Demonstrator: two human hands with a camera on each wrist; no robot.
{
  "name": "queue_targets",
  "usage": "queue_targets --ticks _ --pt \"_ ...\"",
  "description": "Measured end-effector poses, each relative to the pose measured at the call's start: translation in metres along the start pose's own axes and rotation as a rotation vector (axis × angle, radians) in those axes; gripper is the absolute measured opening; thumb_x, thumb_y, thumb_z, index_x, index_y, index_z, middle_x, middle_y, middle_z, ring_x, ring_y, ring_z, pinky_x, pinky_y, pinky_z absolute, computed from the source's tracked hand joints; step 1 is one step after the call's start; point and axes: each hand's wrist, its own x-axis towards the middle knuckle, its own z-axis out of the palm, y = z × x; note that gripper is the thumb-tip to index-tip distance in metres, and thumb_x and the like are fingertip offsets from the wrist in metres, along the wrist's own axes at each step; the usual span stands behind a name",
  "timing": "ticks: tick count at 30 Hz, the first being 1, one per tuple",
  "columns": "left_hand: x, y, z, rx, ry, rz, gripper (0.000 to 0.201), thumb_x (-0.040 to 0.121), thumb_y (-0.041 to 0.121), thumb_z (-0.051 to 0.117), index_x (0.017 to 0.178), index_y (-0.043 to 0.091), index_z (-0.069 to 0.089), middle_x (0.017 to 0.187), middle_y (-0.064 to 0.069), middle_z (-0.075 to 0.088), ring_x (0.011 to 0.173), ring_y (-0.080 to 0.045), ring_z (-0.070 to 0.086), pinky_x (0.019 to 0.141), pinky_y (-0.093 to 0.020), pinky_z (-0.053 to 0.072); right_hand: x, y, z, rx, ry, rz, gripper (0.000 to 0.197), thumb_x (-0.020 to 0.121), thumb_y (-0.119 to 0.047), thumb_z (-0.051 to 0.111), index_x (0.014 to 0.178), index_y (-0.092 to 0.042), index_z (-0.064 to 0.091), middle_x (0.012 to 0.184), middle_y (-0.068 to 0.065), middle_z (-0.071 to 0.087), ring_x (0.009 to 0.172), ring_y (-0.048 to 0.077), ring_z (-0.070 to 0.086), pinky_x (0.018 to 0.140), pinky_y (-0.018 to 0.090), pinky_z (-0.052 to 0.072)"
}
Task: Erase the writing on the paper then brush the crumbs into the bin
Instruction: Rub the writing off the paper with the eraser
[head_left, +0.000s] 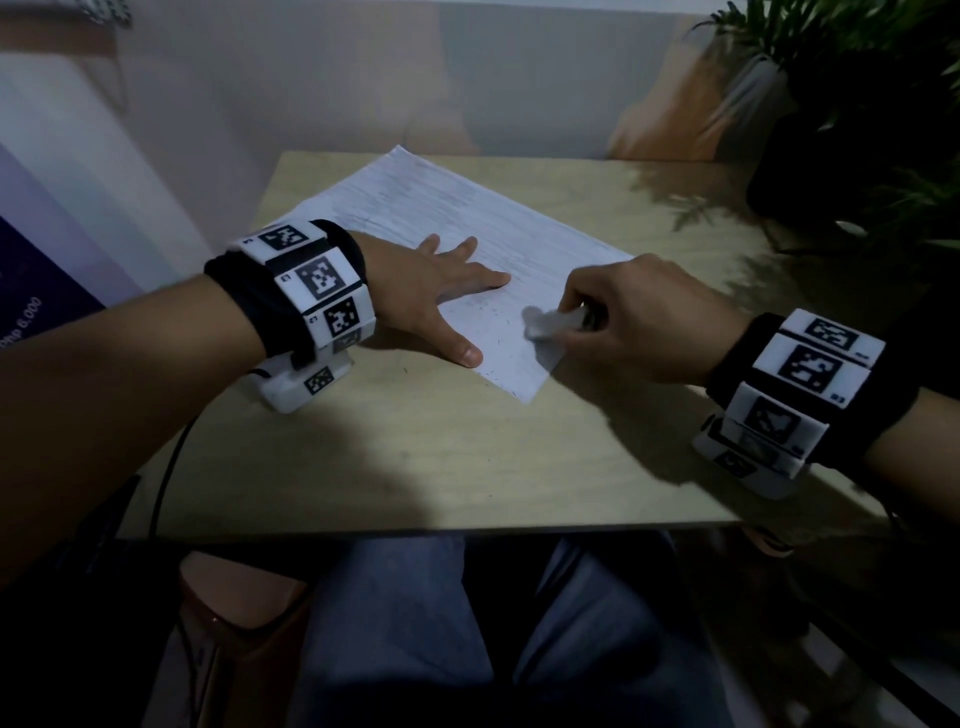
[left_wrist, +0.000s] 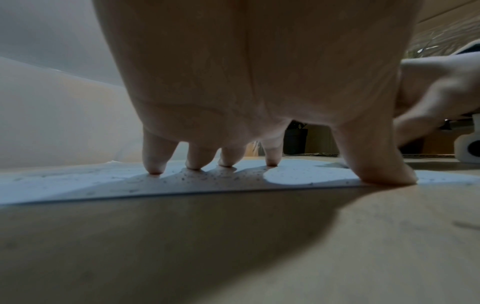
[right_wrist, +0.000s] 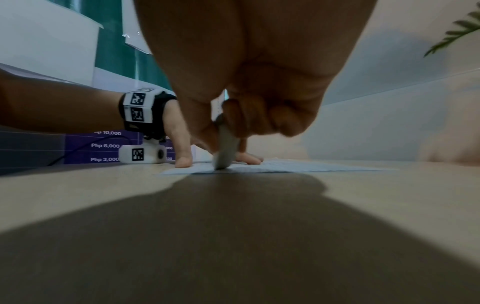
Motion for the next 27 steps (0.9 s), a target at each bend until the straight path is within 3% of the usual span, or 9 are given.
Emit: queue_targets --ticks 2,6,11,13,15,17,21,25,27 --pt "0.000 -0.001 0.000 0.001 -0.001 -0.001 0.106 0.079 0.074 0.060 0.156 0.053 -0.010 0.166 0.007 -0.028 0.154 -0.029 -0.021 0.125 -0.057 -0.003 -0.002 -0.003 0.001 -0.005 0.013 -0.033 0.028 0.087 -0.050 0.064 0.087 -0.022 0.063 0.069 -0.009 0.059 0.067 0.015 0.055 0.059 0.033 0.038" --pt "0.000 -0.001 0.000 0.002 0.004 0.000 0.106 0.080 0.073 0.061 0.156 0.053 -0.010 0.166 0.008 -0.028 0.154 -0.028 -0.021 0.124 -0.055 -0.002 -0.012 -0.009 -0.003 0.227 -0.225 -0.089 0.027 0.083 -0.051 0.069 0.088 -0.025 0.066 0.071 -0.009 0.064 0.066 0.008 0.057 0.060 0.026 0.044" --pt "0.001 -0.001 0.001 0.000 0.006 -0.001 0.105 0.080 0.074 0.060 0.156 0.054 -0.009 0.166 0.007 -0.028 0.155 -0.029 -0.020 0.124 -0.056 -0.002 -0.004 0.001 0.000 -0.011 0.016 -0.013 0.034 0.086 -0.055 0.063 0.085 -0.021 0.062 0.069 -0.008 0.059 0.067 0.017 0.055 0.059 0.034 0.039" --pt "0.001 -0.001 0.000 0.001 0.004 -0.001 0.106 0.079 0.075 0.061 0.156 0.054 -0.010 0.166 0.007 -0.028 0.154 -0.029 -0.021 0.124 -0.056 -0.002 -0.008 -0.003 0.001 0.055 -0.061 -0.069 0.034 0.084 -0.055 0.062 0.089 -0.021 0.064 0.071 -0.008 0.061 0.066 0.011 0.056 0.062 0.034 0.044" --pt "0.001 -0.001 0.000 0.001 0.000 -0.001 0.107 0.077 0.076 0.060 0.156 0.054 -0.010 0.166 0.007 -0.028 0.154 -0.029 -0.021 0.124 -0.056 -0.002 -0.012 -0.007 -0.001 0.179 -0.187 -0.090 0.035 0.081 -0.057 0.064 0.090 -0.024 0.066 0.073 -0.009 0.063 0.066 0.007 0.057 0.062 0.028 0.045" --pt "0.001 -0.001 -0.001 -0.001 -0.005 -0.004 0.110 0.073 0.079 0.058 0.155 0.054 -0.010 0.166 0.007 -0.028 0.154 -0.029 -0.022 0.125 -0.056 -0.002 -0.009 -0.003 -0.001 0.150 -0.152 -0.067 0.033 0.083 -0.058 0.067 0.088 -0.025 0.066 0.072 -0.010 0.062 0.065 0.005 0.056 0.057 0.023 0.040" --pt "0.000 0.000 -0.001 0.003 -0.001 -0.009 0.107 0.077 0.076 0.059 0.156 0.054 -0.010 0.167 0.007 -0.028 0.155 -0.029 -0.021 0.124 -0.056 -0.003 -0.005 0.003 0.002 -0.059 0.023 -0.022 0.033 0.087 -0.055 0.064 0.085 -0.023 0.061 0.070 -0.008 0.059 0.068 0.016 0.055 0.058 0.032 0.036" --pt "0.000 0.000 -0.001 -0.001 -0.007 -0.007 0.109 0.074 0.077 0.059 0.156 0.053 -0.010 0.166 0.007 -0.028 0.154 -0.029 -0.022 0.124 -0.056 -0.003 -0.014 -0.008 -0.004 0.192 -0.204 -0.108 0.033 0.080 -0.055 0.064 0.089 -0.024 0.066 0.072 -0.008 0.063 0.066 0.009 0.057 0.062 0.028 0.044" --pt "0.000 0.001 -0.001 0.002 -0.010 -0.007 0.112 0.069 0.079 0.056 0.156 0.054 -0.010 0.166 0.007 -0.028 0.154 -0.029 -0.021 0.124 -0.057 -0.002 -0.011 -0.004 -0.004 0.187 -0.181 -0.067 0.030 0.082 -0.053 0.067 0.090 -0.024 0.067 0.072 -0.009 0.062 0.067 0.009 0.057 0.063 0.029 0.044"
